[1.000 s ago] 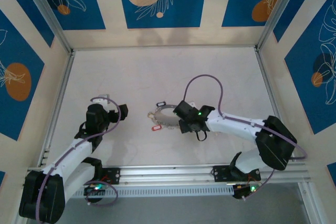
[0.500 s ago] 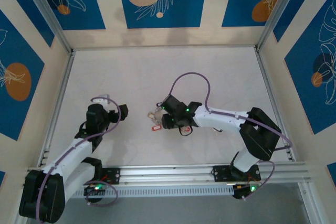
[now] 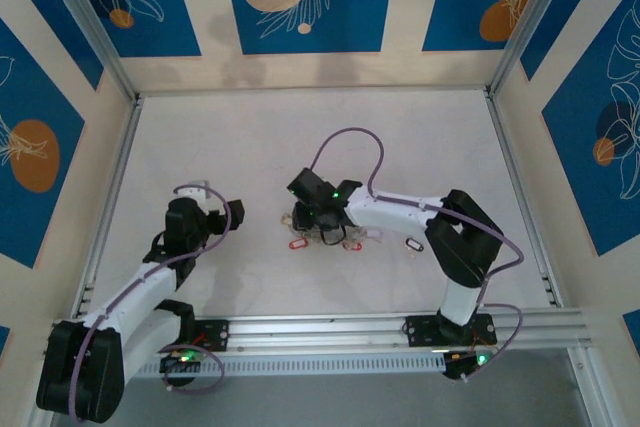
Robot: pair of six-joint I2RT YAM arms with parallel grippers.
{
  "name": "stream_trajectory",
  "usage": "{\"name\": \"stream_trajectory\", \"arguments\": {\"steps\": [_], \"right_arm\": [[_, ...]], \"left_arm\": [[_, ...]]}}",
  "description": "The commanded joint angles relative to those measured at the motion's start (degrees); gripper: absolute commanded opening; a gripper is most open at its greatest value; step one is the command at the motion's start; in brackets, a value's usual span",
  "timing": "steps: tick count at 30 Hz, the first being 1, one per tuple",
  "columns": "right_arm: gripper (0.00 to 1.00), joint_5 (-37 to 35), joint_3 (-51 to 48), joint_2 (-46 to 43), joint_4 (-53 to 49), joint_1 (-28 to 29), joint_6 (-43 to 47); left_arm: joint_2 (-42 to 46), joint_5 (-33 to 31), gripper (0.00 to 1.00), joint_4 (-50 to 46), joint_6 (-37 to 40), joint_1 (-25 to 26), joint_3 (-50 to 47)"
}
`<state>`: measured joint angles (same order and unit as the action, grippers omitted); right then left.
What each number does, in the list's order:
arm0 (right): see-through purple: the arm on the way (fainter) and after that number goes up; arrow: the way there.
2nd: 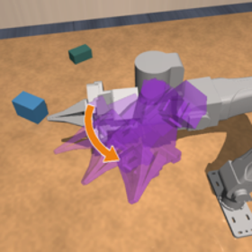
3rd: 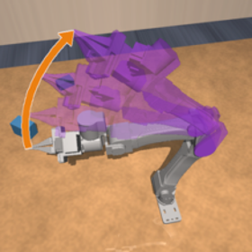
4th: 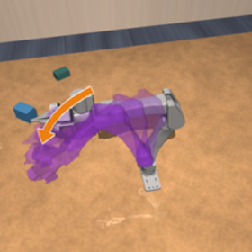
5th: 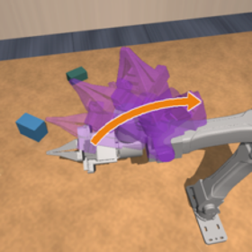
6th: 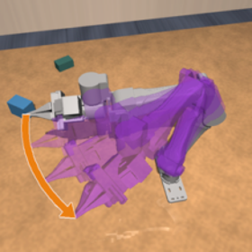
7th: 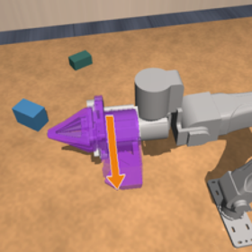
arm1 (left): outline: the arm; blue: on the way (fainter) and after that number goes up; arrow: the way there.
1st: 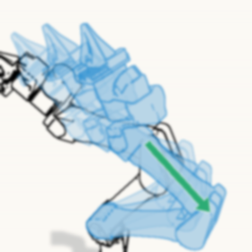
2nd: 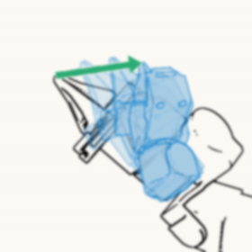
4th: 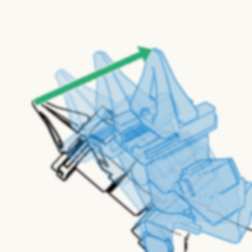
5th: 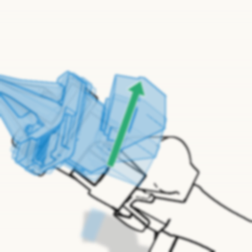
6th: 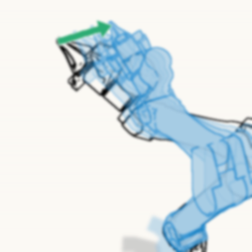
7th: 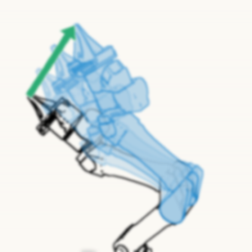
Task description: Put the keys on the keyring
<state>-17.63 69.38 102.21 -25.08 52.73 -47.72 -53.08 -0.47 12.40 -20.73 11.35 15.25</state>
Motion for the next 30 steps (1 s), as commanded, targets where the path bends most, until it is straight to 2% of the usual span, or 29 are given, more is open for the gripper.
{"name": "stream_trajectory", "arguments": {"steps": [1, 7, 13, 23, 26, 30], "right_arm": [[0.49, 4.10, 2.83, 3.20, 4.04, -1.18, 2.73], [0.55, 9.89, 5.70, 9.07, 7.43, -1.46, 6.62], [0.57, 14.17, 1.64, 9.22, 9.68, -1.41, 9.78], [0.55, 32.69, -6.19, 5.90, 11.94, 1.03, 24.43], [0.55, 33.21, -6.47, 5.46, 9.66, 3.11, 27.94], [0.55, 31.69, -9.51, 1.45, 9.33, 3.70, 28.11]], "left_arm": [[-0.25, 0.73, 1.00, 0.47, -0.80, -0.68, 0.14], [-0.65, 0.60, 1.00, 0.35, -0.81, -0.67, 0.40], [-0.71, 0.64, 1.00, 0.25, -0.80, -0.64, 0.40], [-0.50, 0.56, 1.00, 0.16, -0.89, -0.64, 0.40], [-0.16, 0.56, 1.00, 0.16, -0.91, -0.70, 0.22], [0.33, 0.47, 1.00, 0.16, -0.89, -0.64, 0.00]]}}
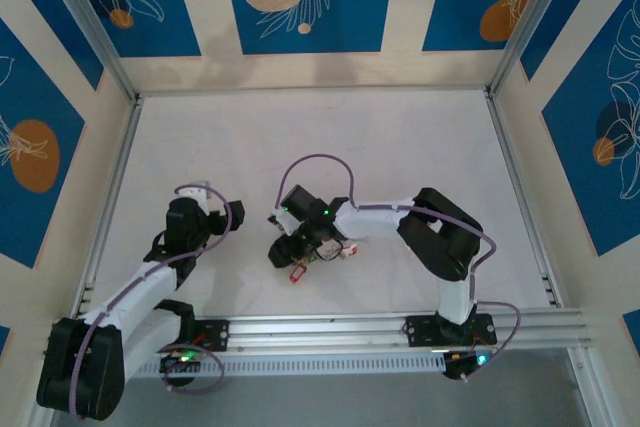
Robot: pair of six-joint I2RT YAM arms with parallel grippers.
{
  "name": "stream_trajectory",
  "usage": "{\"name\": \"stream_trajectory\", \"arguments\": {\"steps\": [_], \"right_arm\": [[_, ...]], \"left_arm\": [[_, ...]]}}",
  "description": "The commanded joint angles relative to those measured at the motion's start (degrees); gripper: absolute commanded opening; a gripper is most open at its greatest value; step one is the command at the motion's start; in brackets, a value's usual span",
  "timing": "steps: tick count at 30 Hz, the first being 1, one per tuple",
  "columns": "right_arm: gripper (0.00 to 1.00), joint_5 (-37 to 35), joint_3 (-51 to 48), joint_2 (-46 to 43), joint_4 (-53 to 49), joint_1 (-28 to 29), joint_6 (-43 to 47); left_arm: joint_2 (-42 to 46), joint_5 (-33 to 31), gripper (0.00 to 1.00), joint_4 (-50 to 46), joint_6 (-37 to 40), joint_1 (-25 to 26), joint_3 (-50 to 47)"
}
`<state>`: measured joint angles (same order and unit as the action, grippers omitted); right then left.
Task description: Put the keys on the keyring
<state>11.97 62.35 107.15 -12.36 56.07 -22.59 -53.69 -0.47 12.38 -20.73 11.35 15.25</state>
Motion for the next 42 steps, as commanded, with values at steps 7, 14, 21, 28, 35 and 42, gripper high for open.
{"name": "stream_trajectory", "arguments": {"steps": [7, 14, 21, 28, 35, 42], "right_arm": [[0.55, -8.91, -9.19, -16.09, -7.86, 2.77, -3.25], [0.50, -13.83, -10.72, -17.52, -9.37, 5.32, -11.03], [0.65, -36.90, 4.86, -5.46, -31.32, 13.65, -26.34], [0.68, -39.26, 6.23, -0.82, -34.69, 14.06, -26.72], [0.66, -34.33, 0.59, -6.40, -27.04, 13.09, -22.95], [0.53, -23.58, -9.86, -19.49, -13.54, 5.93, -14.71]], "left_arm": [[1.10, 0.38, 1.00, 0.18, -0.98, -0.66, -0.13], [0.87, 1.09, 1.00, 0.45, -0.71, -0.71, -0.02], [0.94, 0.81, 1.00, 0.42, -0.85, -0.65, -0.04], [0.49, 0.73, 1.00, 0.19, -0.80, -0.69, 0.22], [0.35, 1.08, 1.00, 0.27, -0.66, -0.67, 0.31], [-0.44, 4.16, 1.00, 1.65, 0.33, -0.63, 0.40]]}}
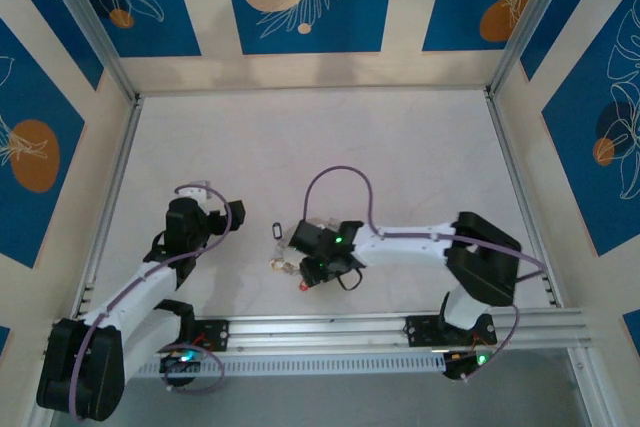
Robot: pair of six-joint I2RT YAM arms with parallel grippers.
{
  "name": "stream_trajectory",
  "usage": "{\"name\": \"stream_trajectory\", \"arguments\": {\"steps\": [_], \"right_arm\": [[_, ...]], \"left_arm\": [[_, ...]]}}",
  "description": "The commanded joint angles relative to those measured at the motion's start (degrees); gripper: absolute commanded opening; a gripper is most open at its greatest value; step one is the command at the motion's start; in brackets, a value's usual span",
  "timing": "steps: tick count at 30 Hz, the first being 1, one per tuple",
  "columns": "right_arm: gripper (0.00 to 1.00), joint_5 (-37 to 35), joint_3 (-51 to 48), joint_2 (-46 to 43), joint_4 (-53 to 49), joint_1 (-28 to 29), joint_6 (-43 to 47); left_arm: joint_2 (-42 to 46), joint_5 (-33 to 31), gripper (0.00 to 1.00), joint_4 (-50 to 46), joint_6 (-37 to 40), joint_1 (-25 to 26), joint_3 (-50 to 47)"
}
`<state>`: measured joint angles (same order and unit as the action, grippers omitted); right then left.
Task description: Put the keys on the keyring
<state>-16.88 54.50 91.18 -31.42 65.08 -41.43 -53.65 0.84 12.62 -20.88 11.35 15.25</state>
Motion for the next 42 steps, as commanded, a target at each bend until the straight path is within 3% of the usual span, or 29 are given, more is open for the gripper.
{"name": "stream_trajectory", "arguments": {"steps": [1, 5, 8, 12, 17, 22, 25, 42], "right_arm": [[0.50, 7.07, -2.67, -4.12, 5.45, -4.83, 5.38], [0.32, 12.04, -4.71, -5.80, 5.74, -9.63, 10.09], [0.25, 14.53, -5.16, -6.28, 5.67, -12.15, 11.92], [0.25, 15.56, -4.61, -5.19, 4.67, -12.83, 11.42], [0.31, 13.84, -2.06, -2.42, 3.80, -11.88, 8.08], [0.34, 9.08, 3.95, 0.65, -3.70, -10.18, -10.02], [0.35, 5.58, 4.87, 1.10, -4.69, -8.68, -15.76], [0.31, 4.08, 9.07, 7.45, -4.96, -6.46, -20.36]], "left_arm": [[-0.83, 3.25, 1.00, 1.60, 0.62, -0.60, 0.60], [-2.16, 3.99, 1.00, 1.89, 0.91, -0.62, 1.19], [-2.07, 4.00, 1.00, 1.97, 0.85, -0.56, 1.01], [-2.07, 3.90, 1.00, 1.88, 0.85, -0.60, 1.10], [-2.68, 3.88, 1.00, 1.81, 0.84, -0.56, 1.36], [-2.53, 3.56, 1.00, 1.80, 0.65, -0.56, 1.26], [-2.74, 3.55, 1.00, 1.53, 0.65, -0.58, 1.51], [-3.04, 3.29, 1.00, 1.26, 0.56, -0.60, 1.80]]}}
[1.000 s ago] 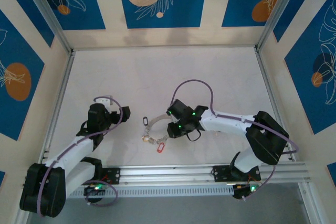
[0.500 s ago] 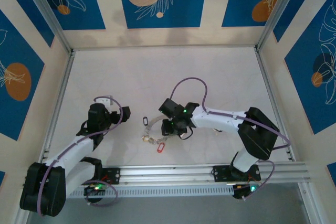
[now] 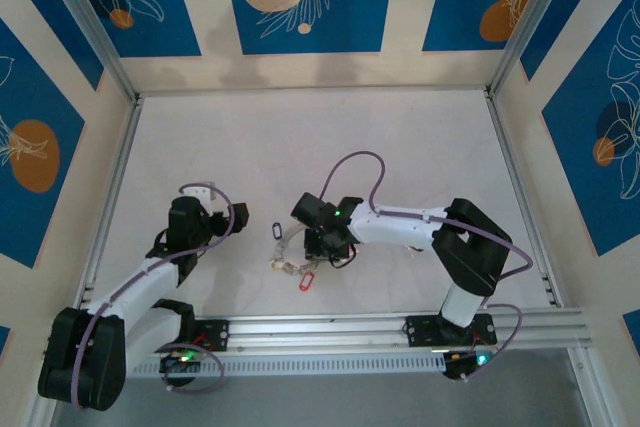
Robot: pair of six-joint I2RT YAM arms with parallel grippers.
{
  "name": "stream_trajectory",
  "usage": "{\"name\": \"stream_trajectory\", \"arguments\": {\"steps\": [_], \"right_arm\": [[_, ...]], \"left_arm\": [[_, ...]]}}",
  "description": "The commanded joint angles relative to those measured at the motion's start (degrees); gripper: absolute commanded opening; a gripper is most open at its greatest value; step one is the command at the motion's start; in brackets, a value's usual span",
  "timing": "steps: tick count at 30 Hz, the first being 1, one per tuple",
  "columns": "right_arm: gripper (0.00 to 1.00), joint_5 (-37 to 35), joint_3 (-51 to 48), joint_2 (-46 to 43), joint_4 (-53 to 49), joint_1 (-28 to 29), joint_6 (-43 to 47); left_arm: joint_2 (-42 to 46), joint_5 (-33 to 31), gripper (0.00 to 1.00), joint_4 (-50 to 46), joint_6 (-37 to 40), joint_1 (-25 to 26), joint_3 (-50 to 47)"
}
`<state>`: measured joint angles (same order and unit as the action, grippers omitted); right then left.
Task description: Put the keys on the keyring
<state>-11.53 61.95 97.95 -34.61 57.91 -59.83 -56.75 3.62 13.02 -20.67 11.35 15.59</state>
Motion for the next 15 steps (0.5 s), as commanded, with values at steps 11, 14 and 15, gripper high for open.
{"name": "stream_trajectory", "arguments": {"steps": [11, 14, 15], "right_arm": [[0.26, -3.56, 2.44, 3.27, -2.55, 1.69, -2.56], [0.25, -4.06, 1.88, 3.21, -3.22, 1.92, -2.49], [0.24, -4.23, 1.70, 3.21, -3.35, 1.87, -2.39]], "left_arm": [[-0.18, 0.51, 1.00, 0.71, 0.31, -0.56, 1.54], [-0.12, 0.59, 1.00, 0.87, 0.34, -0.58, 1.46], [-0.20, 0.60, 1.00, 0.89, 0.39, -0.55, 1.54]]}}
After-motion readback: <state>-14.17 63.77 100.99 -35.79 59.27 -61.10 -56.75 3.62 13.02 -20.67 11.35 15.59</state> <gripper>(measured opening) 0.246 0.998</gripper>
